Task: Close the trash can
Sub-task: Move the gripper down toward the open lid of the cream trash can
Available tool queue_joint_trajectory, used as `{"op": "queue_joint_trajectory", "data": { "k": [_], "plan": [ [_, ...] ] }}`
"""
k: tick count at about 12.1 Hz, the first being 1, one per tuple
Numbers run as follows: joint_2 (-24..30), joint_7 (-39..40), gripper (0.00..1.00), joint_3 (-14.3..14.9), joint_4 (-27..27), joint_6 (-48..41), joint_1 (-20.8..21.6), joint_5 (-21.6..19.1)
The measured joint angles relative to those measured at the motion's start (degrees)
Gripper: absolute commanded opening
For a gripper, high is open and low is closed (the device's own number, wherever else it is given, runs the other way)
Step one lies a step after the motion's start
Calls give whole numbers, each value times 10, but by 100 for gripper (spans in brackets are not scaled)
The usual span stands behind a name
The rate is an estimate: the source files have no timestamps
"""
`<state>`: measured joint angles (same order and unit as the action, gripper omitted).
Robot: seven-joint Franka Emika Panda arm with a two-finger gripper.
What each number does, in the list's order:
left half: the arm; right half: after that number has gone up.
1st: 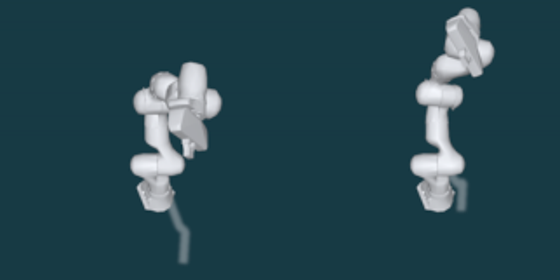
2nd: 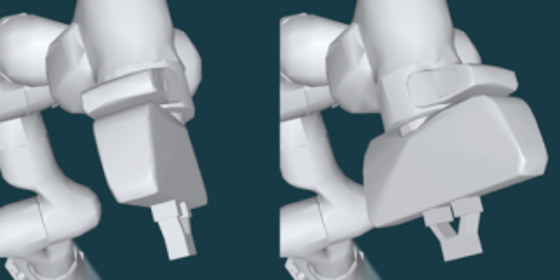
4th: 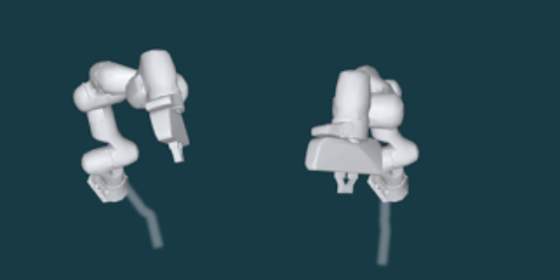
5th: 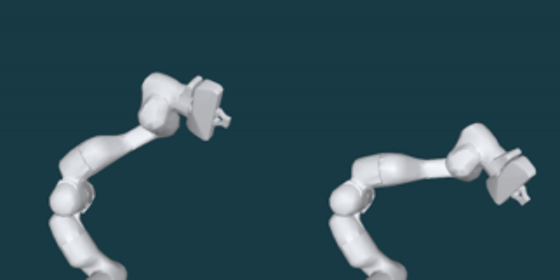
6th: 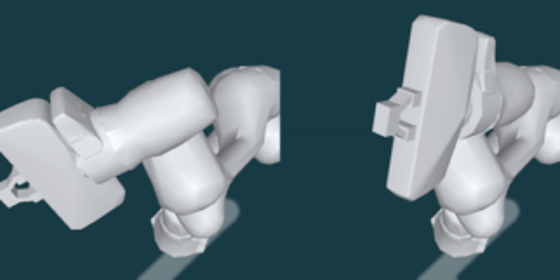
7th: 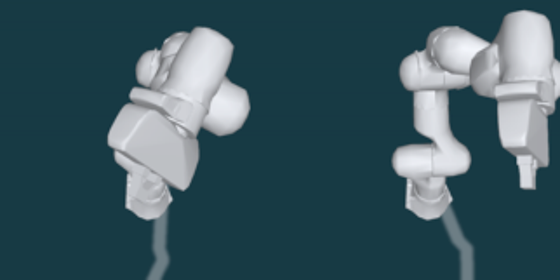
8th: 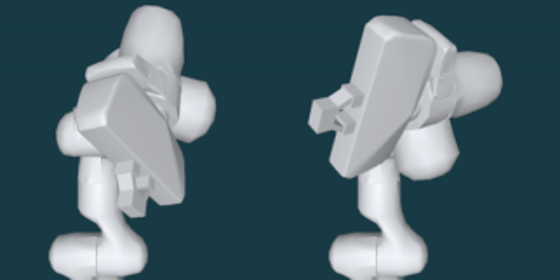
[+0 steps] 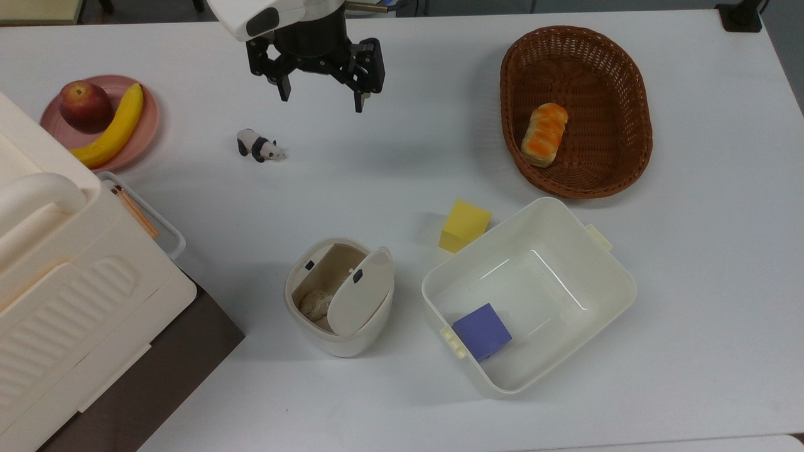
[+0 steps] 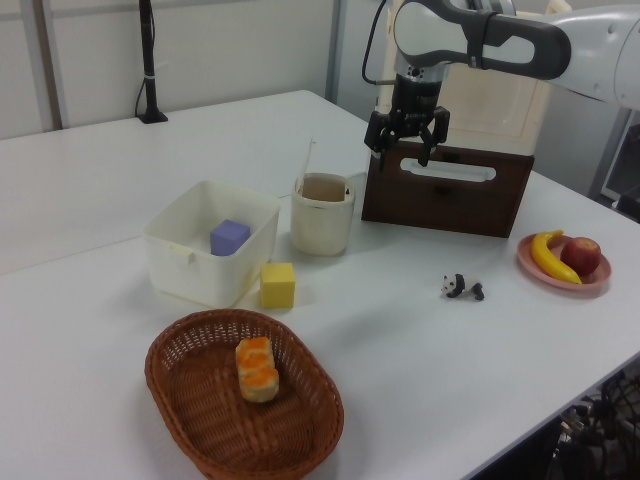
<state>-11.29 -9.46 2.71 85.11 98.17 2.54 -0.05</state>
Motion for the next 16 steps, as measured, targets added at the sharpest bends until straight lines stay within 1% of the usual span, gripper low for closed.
{"op": "queue_joint_trajectory", "data": {
  "k": [1,3,10,11,14,15,16],
  "plan": [
    [0,0,13,0,0,0,0,0],
    [0,52,13,2,0,0,-3,-9],
    [0,64,13,2,0,0,-6,-10],
    [-3,64,13,2,1,19,-7,-11],
    [-27,66,13,2,2,140,-11,-19],
    [-45,66,8,2,-5,192,-12,-28],
    [-65,67,6,2,-12,253,-12,-41]
  ]
}}
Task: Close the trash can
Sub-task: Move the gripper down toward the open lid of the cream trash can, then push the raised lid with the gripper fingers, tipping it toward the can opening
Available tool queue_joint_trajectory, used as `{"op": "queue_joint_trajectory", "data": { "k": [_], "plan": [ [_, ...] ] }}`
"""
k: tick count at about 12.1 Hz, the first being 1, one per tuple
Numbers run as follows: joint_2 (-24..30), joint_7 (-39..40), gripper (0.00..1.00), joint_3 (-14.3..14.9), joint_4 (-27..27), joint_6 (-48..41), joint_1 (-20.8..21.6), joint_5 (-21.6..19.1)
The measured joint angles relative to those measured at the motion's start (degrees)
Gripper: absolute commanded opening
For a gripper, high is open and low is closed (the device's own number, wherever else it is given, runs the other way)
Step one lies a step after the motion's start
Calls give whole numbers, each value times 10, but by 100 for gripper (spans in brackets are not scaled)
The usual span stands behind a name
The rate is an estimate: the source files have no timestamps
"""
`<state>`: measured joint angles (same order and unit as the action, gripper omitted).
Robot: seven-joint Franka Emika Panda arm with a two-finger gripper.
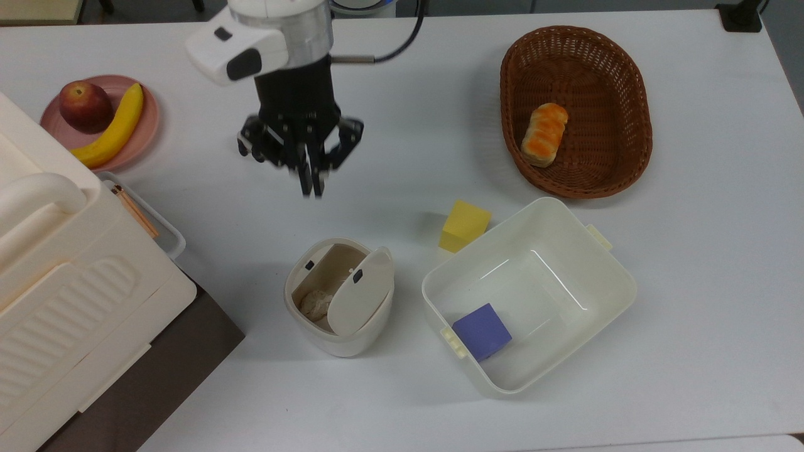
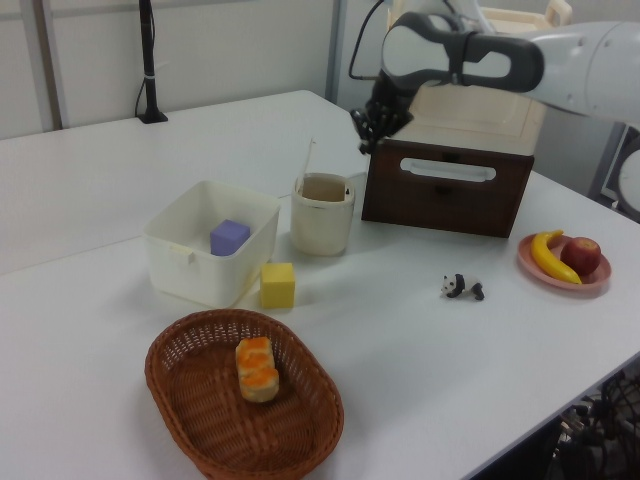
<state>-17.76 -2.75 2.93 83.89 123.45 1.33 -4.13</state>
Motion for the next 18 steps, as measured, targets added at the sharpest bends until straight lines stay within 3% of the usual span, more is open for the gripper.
{"op": "queue_joint_trajectory", "data": {
  "k": [3,7,13,18],
  "plan": [
    [-40,0,5,-6,-13,136,8,-6],
    [-74,-32,6,-8,-44,205,39,-6],
    [-111,-44,6,-6,-58,216,48,-6],
    [-109,-10,6,2,-61,174,1,-5]
  ]
}}
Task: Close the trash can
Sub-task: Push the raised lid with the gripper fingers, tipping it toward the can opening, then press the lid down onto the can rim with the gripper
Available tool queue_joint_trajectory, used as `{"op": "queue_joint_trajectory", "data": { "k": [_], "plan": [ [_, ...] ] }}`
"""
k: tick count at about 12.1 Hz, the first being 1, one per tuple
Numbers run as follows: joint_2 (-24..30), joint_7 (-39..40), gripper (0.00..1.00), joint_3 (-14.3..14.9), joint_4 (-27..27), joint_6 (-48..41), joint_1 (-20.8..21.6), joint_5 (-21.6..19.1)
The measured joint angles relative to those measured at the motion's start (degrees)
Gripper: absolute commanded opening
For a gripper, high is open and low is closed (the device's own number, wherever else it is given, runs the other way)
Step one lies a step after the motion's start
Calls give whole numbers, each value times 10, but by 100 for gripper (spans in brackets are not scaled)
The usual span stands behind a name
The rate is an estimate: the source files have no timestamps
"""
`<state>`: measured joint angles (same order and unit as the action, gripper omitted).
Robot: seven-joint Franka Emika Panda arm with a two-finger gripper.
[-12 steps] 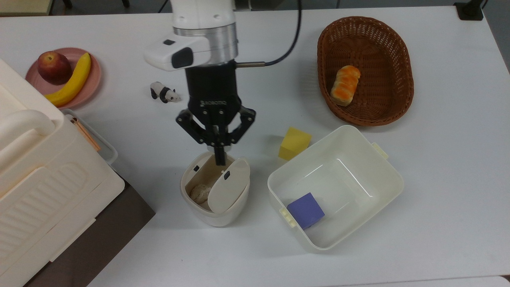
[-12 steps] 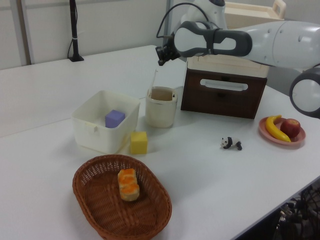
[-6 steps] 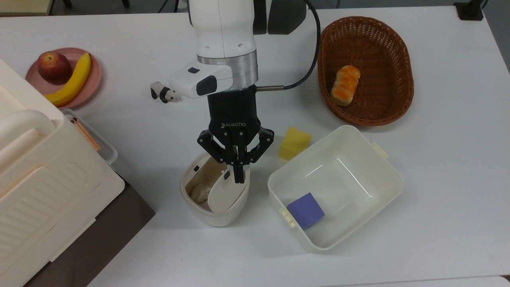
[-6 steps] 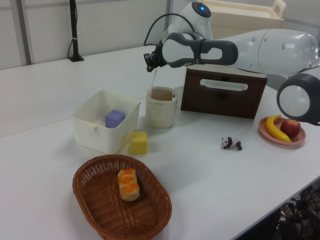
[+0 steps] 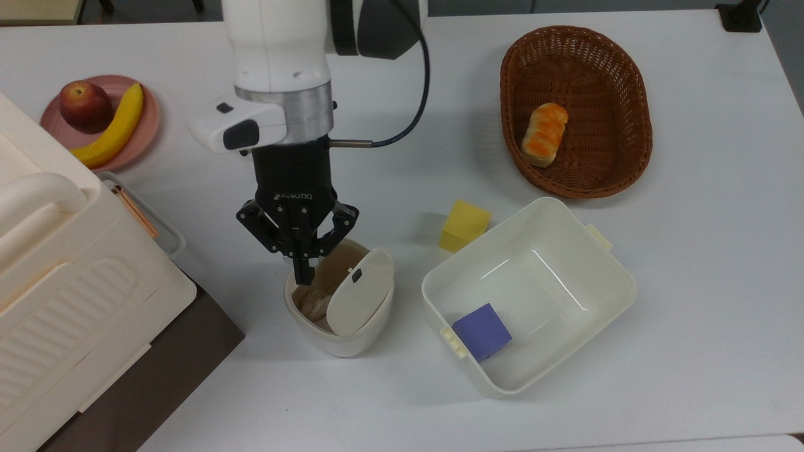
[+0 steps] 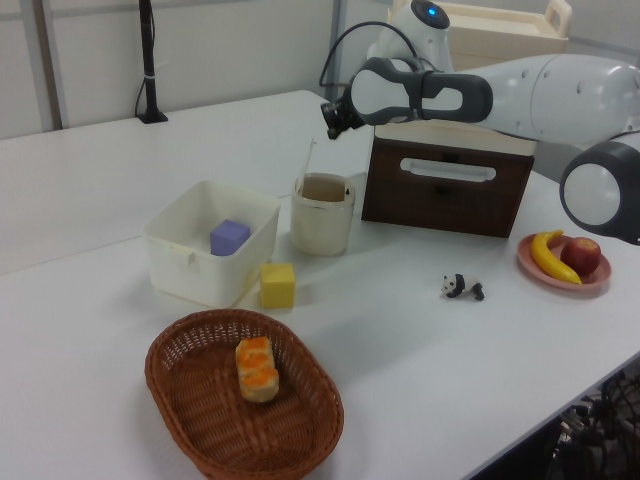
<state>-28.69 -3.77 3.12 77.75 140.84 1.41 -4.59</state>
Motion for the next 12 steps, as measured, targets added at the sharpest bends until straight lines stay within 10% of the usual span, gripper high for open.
{"op": "queue_joint_trajectory", "data": {
  "k": [12],
  "plan": [
    [6,-10,8,-9,6,-4,40,-19]
  ]
}}
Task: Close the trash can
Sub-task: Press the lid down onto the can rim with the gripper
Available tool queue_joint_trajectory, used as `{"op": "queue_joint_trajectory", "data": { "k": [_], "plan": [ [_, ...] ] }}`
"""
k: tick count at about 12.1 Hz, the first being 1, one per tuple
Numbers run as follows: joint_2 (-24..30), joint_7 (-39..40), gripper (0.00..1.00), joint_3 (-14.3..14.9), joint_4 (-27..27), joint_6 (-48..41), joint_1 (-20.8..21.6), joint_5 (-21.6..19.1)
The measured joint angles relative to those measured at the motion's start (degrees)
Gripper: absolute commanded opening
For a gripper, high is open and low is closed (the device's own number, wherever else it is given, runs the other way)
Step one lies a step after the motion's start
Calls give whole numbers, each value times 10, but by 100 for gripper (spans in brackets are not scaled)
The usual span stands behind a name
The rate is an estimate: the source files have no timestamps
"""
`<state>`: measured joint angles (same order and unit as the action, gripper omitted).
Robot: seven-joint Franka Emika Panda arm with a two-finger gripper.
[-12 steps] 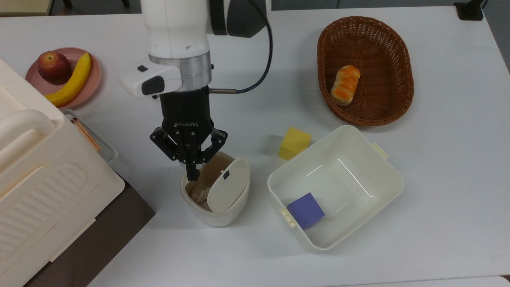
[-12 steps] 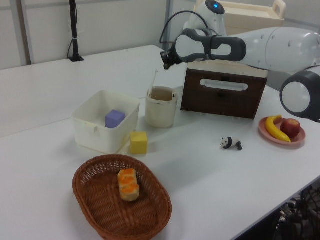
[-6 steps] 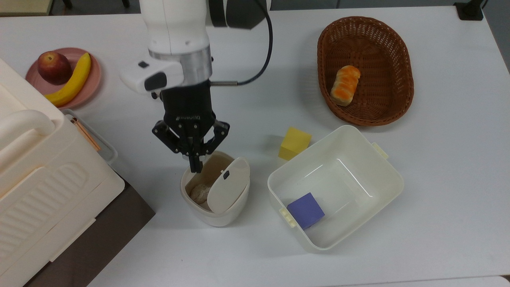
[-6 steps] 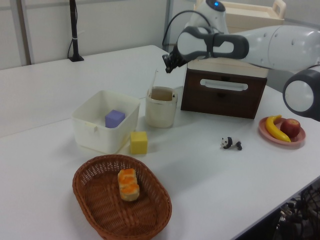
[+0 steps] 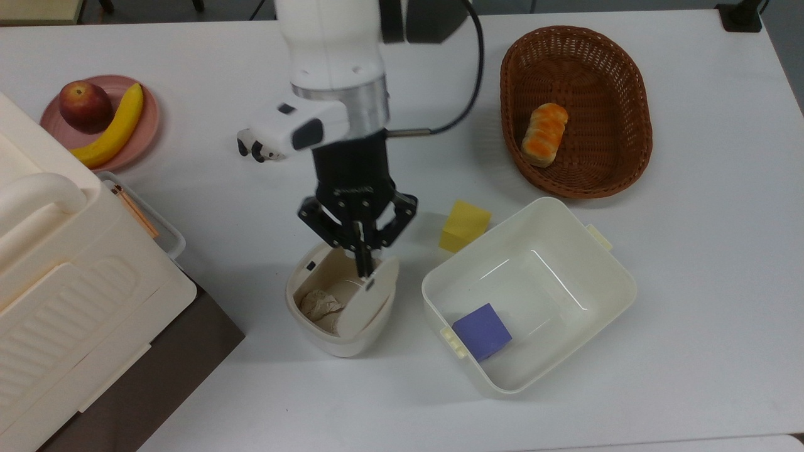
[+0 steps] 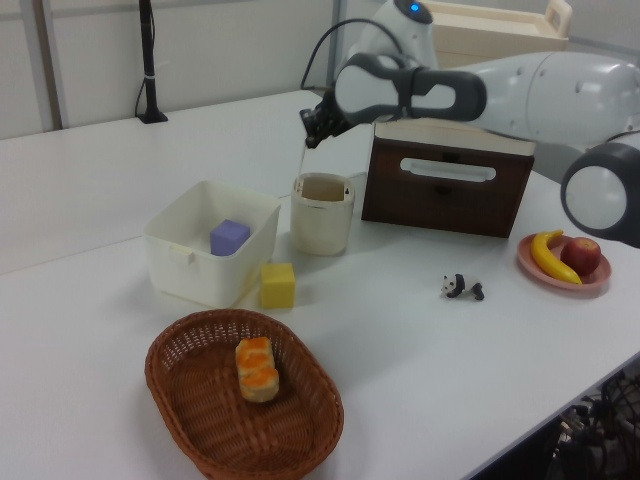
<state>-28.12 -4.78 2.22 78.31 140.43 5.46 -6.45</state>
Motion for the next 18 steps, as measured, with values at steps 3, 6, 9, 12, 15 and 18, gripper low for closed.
{"op": "queue_joint_trajectory", "data": {
  "k": [3,6,9,12,15,18],
  "plan": [
    [-12,-15,8,1,-1,21,8,0],
    [-5,-21,8,5,-11,21,0,0],
    [15,-25,8,7,-12,21,-4,0],
    [19,-26,8,6,-12,21,-7,-3],
    [-2,-35,9,4,-11,71,-6,-3],
    [-21,-37,9,4,-11,109,-6,-3]
  ]
}}
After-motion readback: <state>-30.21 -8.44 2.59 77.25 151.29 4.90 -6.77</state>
